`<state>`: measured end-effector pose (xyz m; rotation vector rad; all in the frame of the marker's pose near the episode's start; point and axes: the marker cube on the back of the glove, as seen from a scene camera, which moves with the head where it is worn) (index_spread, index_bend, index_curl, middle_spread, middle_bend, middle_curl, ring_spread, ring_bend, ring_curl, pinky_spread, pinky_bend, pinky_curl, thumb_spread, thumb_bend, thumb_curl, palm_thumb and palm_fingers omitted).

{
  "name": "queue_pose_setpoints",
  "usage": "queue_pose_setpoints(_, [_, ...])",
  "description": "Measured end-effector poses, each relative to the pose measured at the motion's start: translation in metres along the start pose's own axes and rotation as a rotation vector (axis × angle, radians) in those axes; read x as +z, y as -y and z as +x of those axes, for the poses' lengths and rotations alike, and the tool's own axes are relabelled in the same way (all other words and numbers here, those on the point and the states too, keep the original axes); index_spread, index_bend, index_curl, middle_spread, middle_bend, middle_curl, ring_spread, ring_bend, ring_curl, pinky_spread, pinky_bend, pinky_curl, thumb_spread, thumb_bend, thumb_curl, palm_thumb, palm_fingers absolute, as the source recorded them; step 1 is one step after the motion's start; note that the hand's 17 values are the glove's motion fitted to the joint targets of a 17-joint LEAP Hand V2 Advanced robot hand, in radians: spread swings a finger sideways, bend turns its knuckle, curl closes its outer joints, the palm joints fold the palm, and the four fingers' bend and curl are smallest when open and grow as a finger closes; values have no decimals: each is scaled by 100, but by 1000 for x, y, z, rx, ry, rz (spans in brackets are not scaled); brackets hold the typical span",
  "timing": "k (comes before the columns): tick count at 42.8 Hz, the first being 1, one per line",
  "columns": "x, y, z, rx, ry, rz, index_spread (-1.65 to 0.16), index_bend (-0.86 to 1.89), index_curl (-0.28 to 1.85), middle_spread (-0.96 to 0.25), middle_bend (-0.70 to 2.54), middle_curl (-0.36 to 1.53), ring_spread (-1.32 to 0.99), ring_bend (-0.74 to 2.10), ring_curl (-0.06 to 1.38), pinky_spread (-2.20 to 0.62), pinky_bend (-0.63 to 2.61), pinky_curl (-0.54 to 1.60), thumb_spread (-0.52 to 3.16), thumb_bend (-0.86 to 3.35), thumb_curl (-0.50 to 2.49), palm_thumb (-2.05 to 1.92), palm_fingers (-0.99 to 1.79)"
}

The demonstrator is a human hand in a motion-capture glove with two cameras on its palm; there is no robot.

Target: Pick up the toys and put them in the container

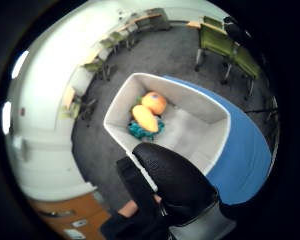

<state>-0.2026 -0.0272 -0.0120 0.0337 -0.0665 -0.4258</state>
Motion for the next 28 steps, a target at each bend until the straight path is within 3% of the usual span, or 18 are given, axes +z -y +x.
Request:
queue_pose_setpoints(11, [9,-88,108,346,-250,-9,-17,25,48,-2,39,48,-20,73,25,-14,95,36,109,-10,32,-14,0])
queue_pose_setpoints(18, [23,-137,184,429,-224,-2,-18,27,49,-4,38,48,-20,66,23,-13,92,34,108,-10,26,-15,1])
queue_pose_setpoints(28, [36,-163,214,456,-180,-12,-19,26,50,-5,36,47,-21,60,22,-13,87,33,108,-10,20,-15,2])
